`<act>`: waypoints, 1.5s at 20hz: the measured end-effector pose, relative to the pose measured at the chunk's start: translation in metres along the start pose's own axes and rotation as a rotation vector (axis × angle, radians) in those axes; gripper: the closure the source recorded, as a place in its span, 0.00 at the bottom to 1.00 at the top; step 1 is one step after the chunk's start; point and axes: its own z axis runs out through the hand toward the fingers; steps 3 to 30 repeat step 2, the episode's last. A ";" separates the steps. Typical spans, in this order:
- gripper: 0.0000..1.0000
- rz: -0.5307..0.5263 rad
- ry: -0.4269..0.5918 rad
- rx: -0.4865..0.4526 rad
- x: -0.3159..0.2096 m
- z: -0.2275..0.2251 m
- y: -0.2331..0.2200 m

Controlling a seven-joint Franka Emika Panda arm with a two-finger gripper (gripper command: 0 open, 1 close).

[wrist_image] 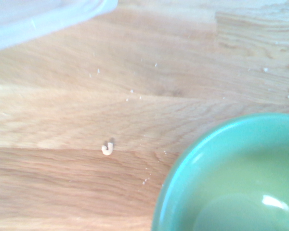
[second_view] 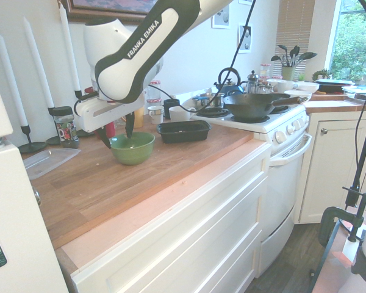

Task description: Pour the cereal into the box

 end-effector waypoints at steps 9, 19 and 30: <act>0.00 0.016 -0.033 0.015 0.006 -0.003 0.007; 0.00 0.016 -0.033 0.015 0.006 -0.003 0.007; 0.00 0.016 -0.033 0.015 0.006 -0.003 0.007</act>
